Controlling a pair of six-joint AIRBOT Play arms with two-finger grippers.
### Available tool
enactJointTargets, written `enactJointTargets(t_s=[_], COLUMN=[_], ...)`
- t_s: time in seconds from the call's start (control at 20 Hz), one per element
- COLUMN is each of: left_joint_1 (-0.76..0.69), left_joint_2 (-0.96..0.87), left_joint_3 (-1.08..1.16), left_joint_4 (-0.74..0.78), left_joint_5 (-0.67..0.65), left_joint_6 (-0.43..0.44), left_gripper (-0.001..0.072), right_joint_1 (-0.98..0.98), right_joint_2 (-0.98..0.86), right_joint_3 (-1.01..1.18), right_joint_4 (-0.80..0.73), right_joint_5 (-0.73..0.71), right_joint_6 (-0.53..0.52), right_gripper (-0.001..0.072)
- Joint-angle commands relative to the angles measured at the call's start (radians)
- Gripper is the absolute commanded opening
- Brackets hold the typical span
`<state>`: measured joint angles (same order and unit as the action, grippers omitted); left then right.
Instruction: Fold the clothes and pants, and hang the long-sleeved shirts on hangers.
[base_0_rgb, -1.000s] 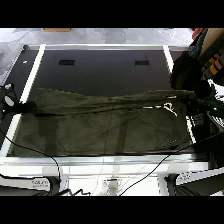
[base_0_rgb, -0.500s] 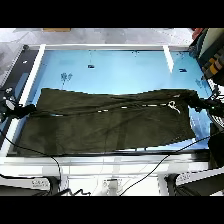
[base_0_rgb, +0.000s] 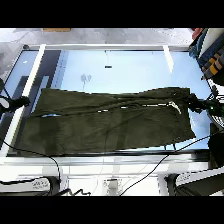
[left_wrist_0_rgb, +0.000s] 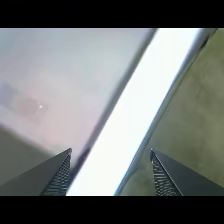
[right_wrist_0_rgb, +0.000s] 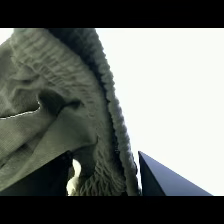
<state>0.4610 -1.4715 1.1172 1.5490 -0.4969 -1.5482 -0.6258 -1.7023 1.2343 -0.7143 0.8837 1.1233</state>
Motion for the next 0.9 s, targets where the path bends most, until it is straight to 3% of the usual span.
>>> enactJointTargets(t_s=[0.0,0.25,0.45,0.65,0.85], left_joint_1=[-0.003,-0.022,-0.029,-0.029,-0.028], left_joint_2=[0.011,0.011,0.012,0.063,0.189], left_joint_3=[0.0,0.0,0.0,0.0,0.0], left_joint_4=[-0.074,-0.098,-0.099,-0.099,-0.088], left_joint_5=[0.022,0.016,-0.05,-0.084,-0.081], left_joint_6=[-0.068,-0.068,-0.068,-0.068,-0.067], left_gripper=[0.0564,0.0564,0.0564,0.0563,0.0563], right_joint_1=[0.001,-0.019,-0.084,-0.19,-0.306], right_joint_2=[0.0,0.0,0.0,0.0,0.001], right_joint_3=[0.0,0.0,0.0,0.0,0.0], right_joint_4=[-0.023,-0.254,-0.261,-0.26,-0.257], right_joint_5=[-0.007,0.005,0.135,0.41,0.57], right_joint_6=[0.003,0.148,0.137,0.022,0.032], right_gripper=[0.0479,0.0479,0.0478,0.0479,0.044])
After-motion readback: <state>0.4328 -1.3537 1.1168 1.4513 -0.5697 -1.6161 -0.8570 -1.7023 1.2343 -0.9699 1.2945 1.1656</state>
